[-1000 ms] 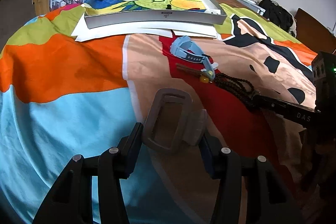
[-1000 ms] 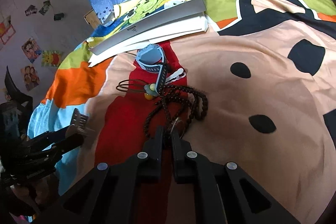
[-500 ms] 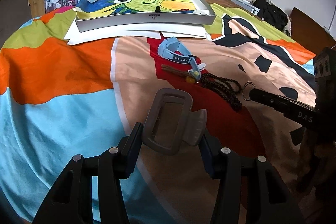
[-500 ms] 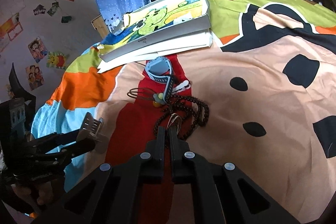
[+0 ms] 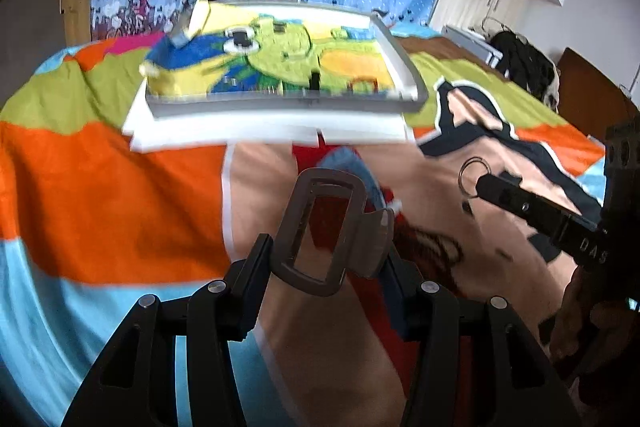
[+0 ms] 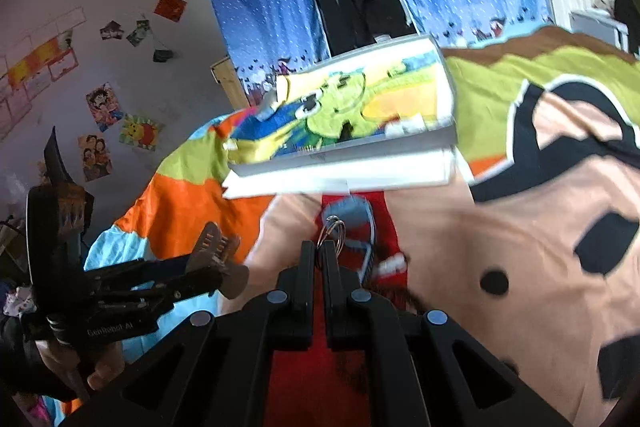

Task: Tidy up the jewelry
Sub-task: 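Carry the grey pendant and silver ring toward the white tray with both grippers, then open both grippers to drop the pendant and ring into the tray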

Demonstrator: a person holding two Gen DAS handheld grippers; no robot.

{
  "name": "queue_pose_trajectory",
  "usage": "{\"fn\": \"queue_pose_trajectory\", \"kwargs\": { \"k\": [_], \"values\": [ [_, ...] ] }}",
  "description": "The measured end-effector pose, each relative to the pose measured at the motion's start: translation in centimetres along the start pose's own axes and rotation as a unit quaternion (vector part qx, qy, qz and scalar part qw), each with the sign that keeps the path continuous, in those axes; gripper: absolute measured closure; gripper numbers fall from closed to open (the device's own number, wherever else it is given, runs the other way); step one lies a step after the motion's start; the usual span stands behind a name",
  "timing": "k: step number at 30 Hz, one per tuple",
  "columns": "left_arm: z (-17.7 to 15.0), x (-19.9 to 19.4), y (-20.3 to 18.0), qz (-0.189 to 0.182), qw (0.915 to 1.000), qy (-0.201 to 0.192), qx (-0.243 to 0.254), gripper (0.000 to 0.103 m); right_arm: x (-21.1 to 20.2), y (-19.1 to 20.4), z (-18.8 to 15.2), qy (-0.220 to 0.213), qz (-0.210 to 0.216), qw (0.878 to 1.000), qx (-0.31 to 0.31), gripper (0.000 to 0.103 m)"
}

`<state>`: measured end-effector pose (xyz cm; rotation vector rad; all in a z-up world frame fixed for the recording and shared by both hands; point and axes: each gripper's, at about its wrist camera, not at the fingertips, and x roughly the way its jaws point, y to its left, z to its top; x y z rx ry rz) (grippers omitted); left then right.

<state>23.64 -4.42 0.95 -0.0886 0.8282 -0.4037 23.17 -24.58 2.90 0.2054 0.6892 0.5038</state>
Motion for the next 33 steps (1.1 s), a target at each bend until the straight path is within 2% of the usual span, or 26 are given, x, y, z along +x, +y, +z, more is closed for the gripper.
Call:
{"fn": "queue_pose_trajectory", "kwargs": {
  "k": [7,11,15,24,29,33],
  "values": [
    [5.9,0.8,2.6,0.026,0.9992,-0.025,-0.015,0.057,3.1,-0.9,4.7,-0.031,0.022,0.999,-0.018,0.099],
    [9.5,2.6,4.3,0.050,0.9977,-0.045,-0.012,0.057,6.3,-2.1,7.5,-0.043,0.039,0.998,-0.009,0.099],
    [12.1,5.4,5.5,0.053,0.9964,-0.062,-0.024,0.057,9.0,-3.3,9.6,-0.047,0.038,0.998,-0.004,0.099],
    [13.6,11.1,7.9,0.061,0.9961,-0.033,-0.055,0.057,13.3,-5.4,10.2,-0.019,-0.007,1.000,0.006,0.099],
    [13.0,12.4,8.9,0.060,0.9956,-0.017,-0.070,0.057,14.6,-6.2,9.6,0.003,-0.028,1.000,0.003,0.098],
    [12.8,12.3,9.0,0.064,0.9950,-0.021,-0.073,0.057,14.5,-6.4,9.2,0.007,-0.045,0.999,-0.004,0.098]
  ]
}}
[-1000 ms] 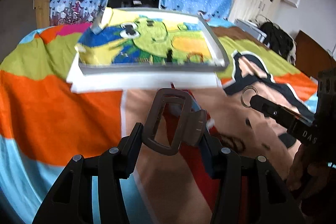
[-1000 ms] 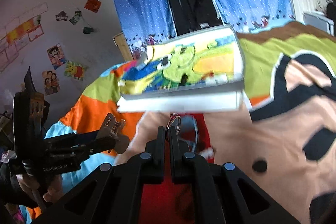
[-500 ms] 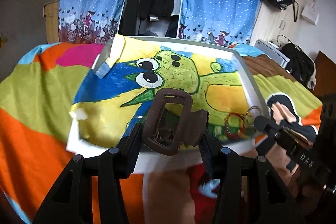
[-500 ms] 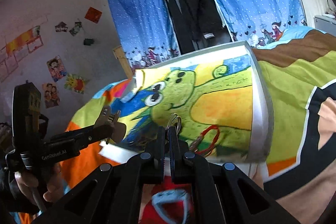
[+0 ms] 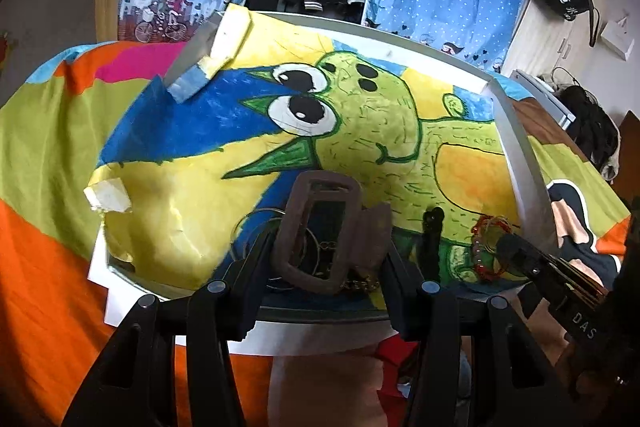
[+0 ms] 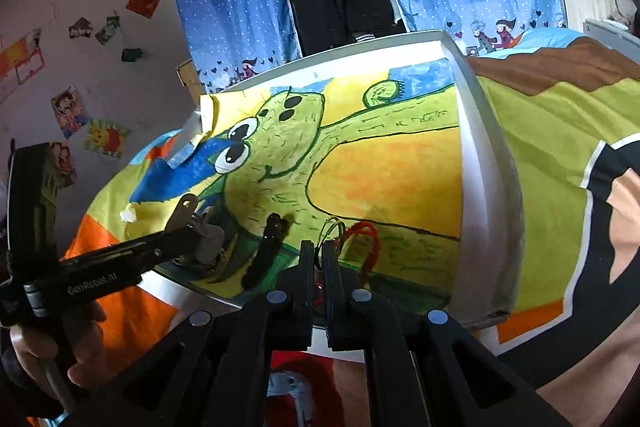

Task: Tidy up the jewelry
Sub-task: 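Open both grippers to drop the pendant and ring into the tray, then move both grippers back toward the remaining jewelry on the bedspread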

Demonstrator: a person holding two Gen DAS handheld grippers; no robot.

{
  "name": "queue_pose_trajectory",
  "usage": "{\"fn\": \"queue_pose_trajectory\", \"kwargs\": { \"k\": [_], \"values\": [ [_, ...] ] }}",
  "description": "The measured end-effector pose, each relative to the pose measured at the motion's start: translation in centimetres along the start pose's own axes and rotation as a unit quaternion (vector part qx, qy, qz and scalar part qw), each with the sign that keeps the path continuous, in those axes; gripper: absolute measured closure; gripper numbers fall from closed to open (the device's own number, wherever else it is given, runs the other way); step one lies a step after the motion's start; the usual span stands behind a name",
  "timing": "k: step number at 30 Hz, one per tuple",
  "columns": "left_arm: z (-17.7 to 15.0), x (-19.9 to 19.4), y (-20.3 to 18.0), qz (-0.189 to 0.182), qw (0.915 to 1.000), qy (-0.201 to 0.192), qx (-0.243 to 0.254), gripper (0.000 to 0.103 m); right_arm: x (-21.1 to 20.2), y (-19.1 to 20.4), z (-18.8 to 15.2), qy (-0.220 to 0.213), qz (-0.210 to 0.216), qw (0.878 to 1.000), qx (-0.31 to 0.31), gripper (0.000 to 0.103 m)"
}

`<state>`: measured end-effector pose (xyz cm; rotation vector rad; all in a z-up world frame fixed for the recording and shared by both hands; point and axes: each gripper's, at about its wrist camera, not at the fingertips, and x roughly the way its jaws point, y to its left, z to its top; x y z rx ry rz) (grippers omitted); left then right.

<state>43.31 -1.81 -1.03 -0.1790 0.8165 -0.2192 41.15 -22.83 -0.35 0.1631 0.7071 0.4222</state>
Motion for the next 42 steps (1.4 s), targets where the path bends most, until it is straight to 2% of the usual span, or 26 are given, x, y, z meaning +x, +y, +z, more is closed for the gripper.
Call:
{"fn": "queue_pose_trajectory", "kwargs": {
  "k": [1,4,7,10,12,14,15,16,17,18,21,25,29,32,35,42],
  "values": [
    [0.0,0.0,0.1,0.001,1.0000,0.003,-0.002,0.056,-0.2,0.1,-0.1,-0.001,-0.007,1.000,-0.005,0.097],
    [-0.1,0.1,0.1,-0.005,0.9997,0.014,-0.019,0.048,-0.7,0.3,-0.1,-0.006,-0.022,1.000,-0.016,0.083],
    [-0.2,-0.8,0.0,-0.007,0.9996,0.000,-0.028,0.038,-1.6,0.7,0.1,-0.011,-0.028,0.999,-0.030,0.080],
    [-0.1,-2.2,-0.7,-0.004,0.9997,-0.016,-0.020,0.038,-3.1,1.0,0.4,-0.025,-0.039,0.998,-0.039,0.065],
    [0.1,-3.2,-1.2,-0.001,0.9996,-0.025,-0.012,0.037,-4.4,1.0,0.7,-0.040,-0.043,0.998,-0.036,0.060],
    [0.1,-4.4,-1.8,0.003,0.9991,-0.041,-0.005,0.036,-5.6,1.1,1.1,-0.052,-0.047,0.997,-0.035,0.048],
    [0.0,-5.2,-2.0,0.006,0.9987,-0.051,-0.002,0.033,-6.2,1.2,1.3,-0.059,-0.051,0.996,-0.035,0.044],
    [0.0,-5.8,-2.3,0.006,0.9983,-0.057,0.000,0.020,-7.0,1.3,1.4,-0.068,-0.054,0.996,-0.034,0.035],
    [-0.1,-6.4,-2.5,0.006,0.9980,-0.063,0.001,0.014,-7.9,1.4,1.6,-0.079,-0.058,0.995,-0.033,0.029],
    [-0.3,-7.3,-2.7,0.005,0.9974,-0.072,0.003,0.005,-8.6,1.5,1.7,-0.087,-0.059,0.994,-0.033,0.027],
    [-0.6,-9.5,-3.4,0.002,0.9950,-0.100,0.007,0.004,-11.0,2.2,1.9,-0.113,-0.064,0.991,-0.035,0.021],
    [-1.2,-13.1,-4.3,-0.006,0.9896,-0.143,0.006,0.001,-14.4,3.4,1.5,-0.153,-0.074,0.984,-0.044,0.002],
    [-2.0,-16.9,-5.0,-0.010,0.9838,-0.179,0.000,0.001,-17.5,4.6,1.1,-0.184,-0.083,0.978,-0.057,0.000],
    [-2.7,-19.1,-5.2,-0.011,0.9813,-0.192,-0.007,0.001,-19.5,5.5,0.3,-0.195,-0.089,0.975,-0.063,0.000],
    [-3.8,-20.7,-5.4,-0.009,0.9802,-0.198,-0.004,0.001,-21.2,6.3,-1.0,-0.202,-0.088,0.973,-0.064,0.000],
    [-8.0,-22.9,-7.1,0.015,0.9810,-0.190,0.038,0.001,-24.0,7.2,-4.8,-0.201,-0.101,0.972,-0.066,0.000]
  ]
}}
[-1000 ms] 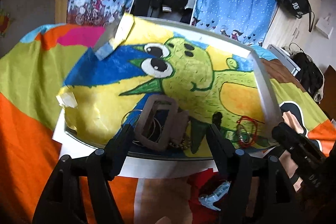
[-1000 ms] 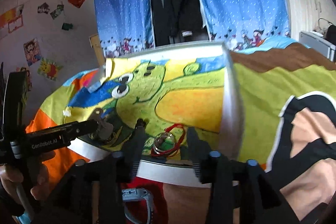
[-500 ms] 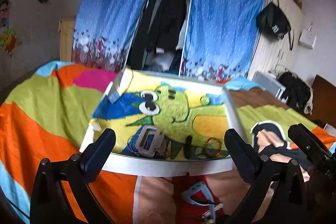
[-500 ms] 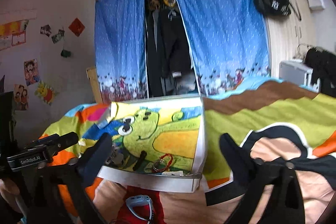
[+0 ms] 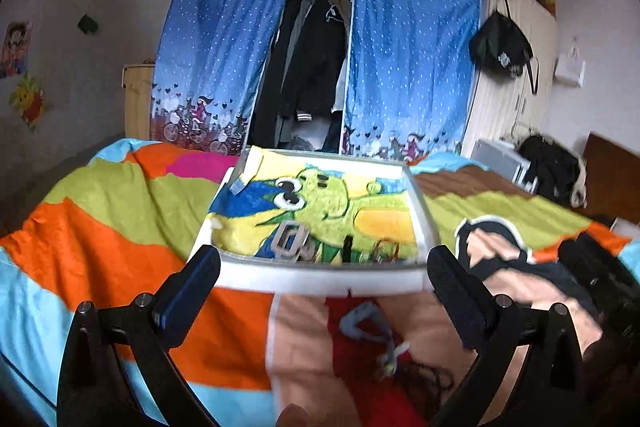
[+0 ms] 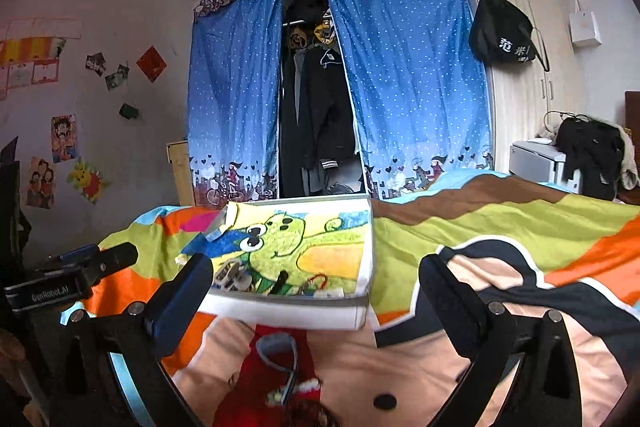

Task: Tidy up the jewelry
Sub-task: 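Move both grippers back toward the remaining jewelry on the bedspread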

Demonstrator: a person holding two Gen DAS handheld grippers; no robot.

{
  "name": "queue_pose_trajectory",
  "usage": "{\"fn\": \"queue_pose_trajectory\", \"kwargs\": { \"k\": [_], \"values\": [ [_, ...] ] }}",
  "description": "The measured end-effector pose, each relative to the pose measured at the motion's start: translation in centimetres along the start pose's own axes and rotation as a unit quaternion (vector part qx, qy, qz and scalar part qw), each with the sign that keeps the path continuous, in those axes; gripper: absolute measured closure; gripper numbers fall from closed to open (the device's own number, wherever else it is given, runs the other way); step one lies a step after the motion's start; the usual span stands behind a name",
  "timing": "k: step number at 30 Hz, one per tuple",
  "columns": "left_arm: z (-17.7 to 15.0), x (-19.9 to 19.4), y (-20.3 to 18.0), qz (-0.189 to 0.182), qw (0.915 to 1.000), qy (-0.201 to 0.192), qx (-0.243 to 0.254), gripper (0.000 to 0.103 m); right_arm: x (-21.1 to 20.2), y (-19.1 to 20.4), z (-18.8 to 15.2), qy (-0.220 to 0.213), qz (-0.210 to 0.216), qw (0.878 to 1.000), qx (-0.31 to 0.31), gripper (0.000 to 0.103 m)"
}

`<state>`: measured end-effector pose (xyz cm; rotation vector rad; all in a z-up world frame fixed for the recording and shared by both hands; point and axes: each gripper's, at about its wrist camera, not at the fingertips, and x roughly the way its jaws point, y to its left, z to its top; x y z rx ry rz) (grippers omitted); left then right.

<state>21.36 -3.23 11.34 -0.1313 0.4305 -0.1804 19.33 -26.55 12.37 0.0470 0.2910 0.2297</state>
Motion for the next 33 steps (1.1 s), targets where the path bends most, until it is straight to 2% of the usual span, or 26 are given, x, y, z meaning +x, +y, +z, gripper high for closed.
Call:
{"fn": "queue_pose_trajectory", "kwargs": {
  "k": [4,7,12,15,18,26,33],
  "values": [
    [-2.3,-1.9,-0.5,0.009,0.9999,-0.011,0.004,0.001,-2.6,0.3,-1.6,-0.003,-0.019,1.000,0.001,0.000],
    [-3.7,-2.8,-0.5,0.011,0.9999,-0.007,-0.001,0.001,-3.4,0.1,-2.7,0.013,-0.029,0.999,0.002,0.000],
    [-6.4,-3.6,-0.3,0.024,0.9997,0.009,0.007,0.001,-3.7,-0.1,-5.1,0.064,-0.055,0.996,0.012,0.000],
    [-8.0,-3.7,-0.2,0.034,0.9989,0.031,0.014,0.001,-3.3,-0.4,-6.8,0.108,-0.080,0.991,0.016,0.000],
    [-9.6,-3.9,-0.2,0.031,0.9981,0.052,0.012,0.001,-3.3,-0.8,-8.1,0.130,-0.091,0.987,0.027,0.000],
    [-11.9,-3.4,-0.3,0.037,0.9948,0.092,0.022,0.001,-3.4,-1.5,-9.9,0.156,-0.094,0.983,0.033,0.000],
    [-13.0,-1.6,-0.2,0.015,0.9895,0.141,0.028,0.001,-2.5,-2.1,-11.0,0.173,-0.082,0.981,0.020,0.000]
  ]
}}
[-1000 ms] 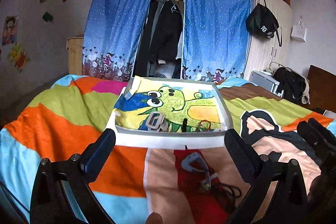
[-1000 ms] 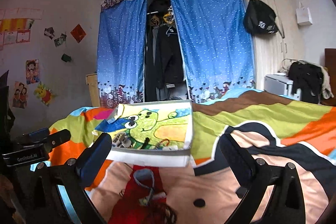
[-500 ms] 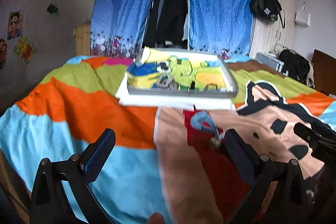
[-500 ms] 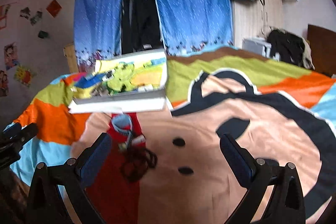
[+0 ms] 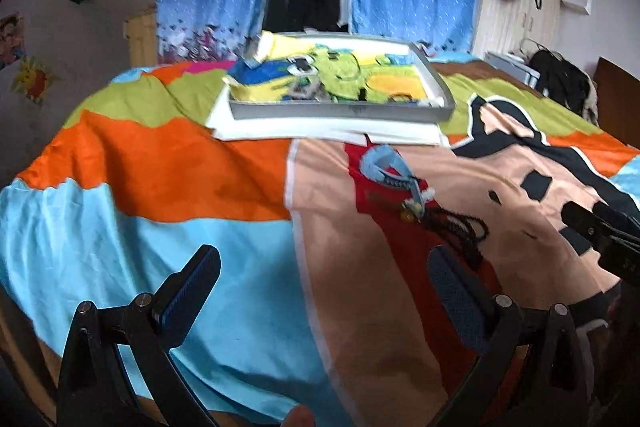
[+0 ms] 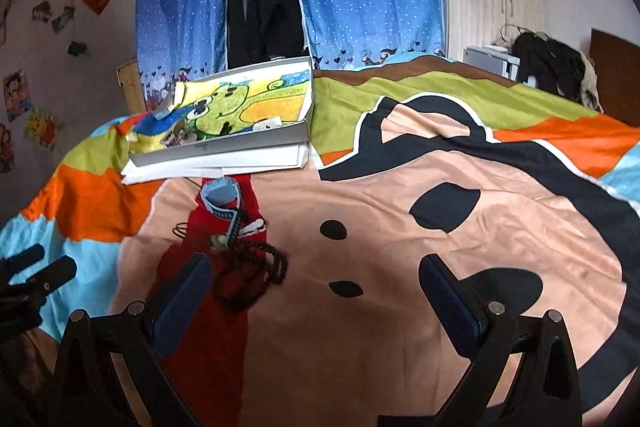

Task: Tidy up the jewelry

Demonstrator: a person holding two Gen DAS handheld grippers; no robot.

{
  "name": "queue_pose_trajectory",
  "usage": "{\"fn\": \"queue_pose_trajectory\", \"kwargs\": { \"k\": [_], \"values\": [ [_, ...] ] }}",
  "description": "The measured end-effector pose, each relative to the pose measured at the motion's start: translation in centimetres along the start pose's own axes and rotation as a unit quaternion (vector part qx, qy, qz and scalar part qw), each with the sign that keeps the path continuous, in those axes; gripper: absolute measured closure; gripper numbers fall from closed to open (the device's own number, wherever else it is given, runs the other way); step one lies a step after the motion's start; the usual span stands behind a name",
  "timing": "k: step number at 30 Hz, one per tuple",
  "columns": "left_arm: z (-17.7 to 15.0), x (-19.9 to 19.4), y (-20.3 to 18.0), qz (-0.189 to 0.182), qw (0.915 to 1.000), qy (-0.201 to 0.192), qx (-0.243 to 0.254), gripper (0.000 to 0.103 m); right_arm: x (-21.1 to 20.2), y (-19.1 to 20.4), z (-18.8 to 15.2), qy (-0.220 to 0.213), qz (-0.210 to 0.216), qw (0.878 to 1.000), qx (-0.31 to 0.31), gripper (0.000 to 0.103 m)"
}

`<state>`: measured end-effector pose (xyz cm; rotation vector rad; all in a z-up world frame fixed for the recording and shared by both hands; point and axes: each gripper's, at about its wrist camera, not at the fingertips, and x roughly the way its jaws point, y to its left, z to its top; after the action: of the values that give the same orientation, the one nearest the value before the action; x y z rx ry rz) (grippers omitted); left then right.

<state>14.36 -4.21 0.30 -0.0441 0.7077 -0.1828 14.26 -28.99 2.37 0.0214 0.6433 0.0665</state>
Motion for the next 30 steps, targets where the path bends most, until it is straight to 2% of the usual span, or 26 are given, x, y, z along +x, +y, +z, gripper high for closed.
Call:
{"fn": "queue_pose_trajectory", "kwargs": {
  "k": [5,10,17,18,20,22,24,27,30],
  "values": [
    [0.2,1.8,0.0,-0.025,0.9988,0.037,0.019,0.001,2.1,-0.4,0.1,0.020,0.038,0.998,-0.045,0.000],
    [0.6,3.6,0.0,-0.030,0.9967,0.068,0.033,0.001,4.6,-1.6,0.6,0.031,0.067,0.995,-0.074,0.000],
    [2.2,6.2,0.3,-0.078,0.9931,0.087,0.011,0.002,7.9,-2.2,1.2,0.047,0.114,0.989,-0.081,0.001],
    [2.6,6.8,0.1,-0.082,0.9926,0.089,0.011,0.002,8.5,-2.1,1.2,0.049,0.125,0.988,-0.079,0.005],
    [3.3,7.7,0.0,-0.088,0.9922,0.087,0.011,0.002,9.4,-1.8,1.2,0.060,0.147,0.984,-0.077,0.027],
    [3.8,8.6,-0.1,-0.095,0.9915,0.088,0.011,0.003,10.5,-1.1,1.1,0.078,0.170,0.979,-0.085,0.037],
    [4.7,9.9,-0.1,-0.104,0.9900,0.095,0.004,0.008,11.2,-0.4,1.0,0.091,0.189,0.973,-0.093,0.040],
    [5.5,11.7,0.1,-0.116,0.9865,0.115,-0.009,0.022,12.0,0.6,0.9,0.111,0.220,0.964,-0.098,0.040],
    [6.1,13.6,0.4,-0.131,0.9811,0.141,-0.023,0.033,13.0,1.5,0.7,0.133,0.226,0.960,-0.102,0.040]
  ]
}}
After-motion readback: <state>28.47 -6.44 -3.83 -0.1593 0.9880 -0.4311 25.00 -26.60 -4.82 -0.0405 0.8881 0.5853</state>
